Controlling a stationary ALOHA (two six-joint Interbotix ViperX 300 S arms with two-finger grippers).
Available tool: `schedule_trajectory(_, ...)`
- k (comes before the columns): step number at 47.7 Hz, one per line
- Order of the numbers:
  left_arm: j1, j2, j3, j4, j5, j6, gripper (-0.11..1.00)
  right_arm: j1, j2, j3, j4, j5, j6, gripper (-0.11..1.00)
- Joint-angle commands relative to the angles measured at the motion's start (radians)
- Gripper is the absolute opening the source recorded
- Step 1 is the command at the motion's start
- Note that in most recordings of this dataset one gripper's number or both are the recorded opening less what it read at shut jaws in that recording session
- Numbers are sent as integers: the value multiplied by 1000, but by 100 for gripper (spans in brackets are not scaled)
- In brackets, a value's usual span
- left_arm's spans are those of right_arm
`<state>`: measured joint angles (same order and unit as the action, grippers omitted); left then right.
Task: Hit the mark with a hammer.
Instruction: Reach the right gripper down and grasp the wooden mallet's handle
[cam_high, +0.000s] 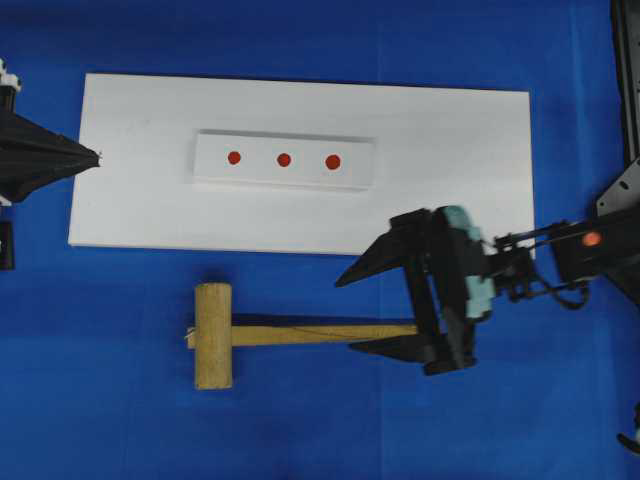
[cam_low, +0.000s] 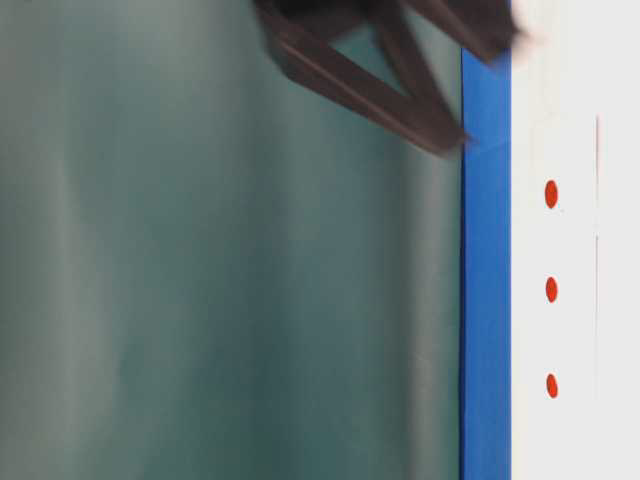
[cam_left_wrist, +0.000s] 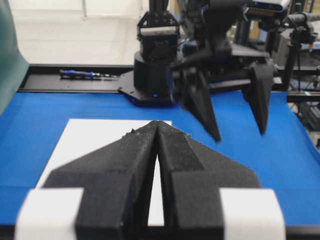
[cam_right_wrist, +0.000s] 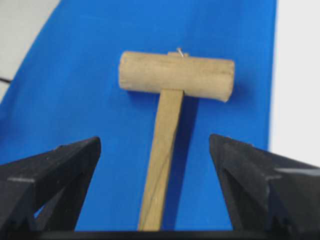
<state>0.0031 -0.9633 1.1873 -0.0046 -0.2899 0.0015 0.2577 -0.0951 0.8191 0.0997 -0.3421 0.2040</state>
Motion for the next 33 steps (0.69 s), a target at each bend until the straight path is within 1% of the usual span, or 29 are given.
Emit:
schedule_trajectory(1, -2, 8, -9, -2, -8, 2, 0, 12, 81, -35, 51, -84, 0, 86)
schedule_trajectory(8, -2, 9, -5, -3, -8, 2, 0, 37, 204, -71, 126, -155, -2, 86)
schedule_trajectory(13, -2, 9, -3, -2, -8, 2, 0, 51, 276, -101, 166, -158, -2, 86)
schedule_trajectory(18, 0, 9, 0, -2, -8, 0, 0, 58, 347, -135, 195, -158, -2, 86)
schedule_trajectory(22, 0, 9, 2, -2, -8, -2, 0, 63, 385, -153, 212, -158, -2, 86)
schedule_trajectory(33, -2, 8, 5, -3, -5, -5, 0, 64, 433, -172, 222, -158, -2, 86)
